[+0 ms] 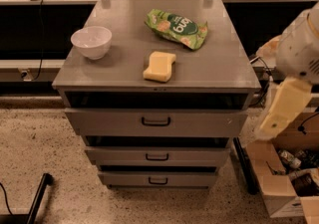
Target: Open bottom drawer
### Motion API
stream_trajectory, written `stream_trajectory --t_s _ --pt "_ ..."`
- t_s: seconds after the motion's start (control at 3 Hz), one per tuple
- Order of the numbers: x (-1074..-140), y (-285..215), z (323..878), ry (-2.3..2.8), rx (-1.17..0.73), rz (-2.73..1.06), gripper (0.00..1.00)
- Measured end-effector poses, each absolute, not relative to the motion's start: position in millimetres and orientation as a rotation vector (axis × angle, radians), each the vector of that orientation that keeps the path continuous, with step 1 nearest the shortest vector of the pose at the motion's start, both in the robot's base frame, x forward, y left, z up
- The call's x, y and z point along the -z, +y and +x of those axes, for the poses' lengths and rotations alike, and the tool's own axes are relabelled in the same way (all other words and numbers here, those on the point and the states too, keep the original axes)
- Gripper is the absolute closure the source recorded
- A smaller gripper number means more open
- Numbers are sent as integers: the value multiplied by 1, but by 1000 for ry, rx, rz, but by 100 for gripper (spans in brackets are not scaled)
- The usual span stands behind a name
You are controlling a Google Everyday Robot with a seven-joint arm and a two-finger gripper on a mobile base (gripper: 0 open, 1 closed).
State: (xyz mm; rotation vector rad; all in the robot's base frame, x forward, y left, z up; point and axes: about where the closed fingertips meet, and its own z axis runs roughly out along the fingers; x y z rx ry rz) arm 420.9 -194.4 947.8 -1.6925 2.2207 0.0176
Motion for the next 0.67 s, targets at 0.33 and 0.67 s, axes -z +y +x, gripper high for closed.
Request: stream_trajectory --t_s 0.33,0.67 --pt "-907 -168 388 2128 -155 -1640 0" --pt "-880 -181 376 2137 -165 -1595 0"
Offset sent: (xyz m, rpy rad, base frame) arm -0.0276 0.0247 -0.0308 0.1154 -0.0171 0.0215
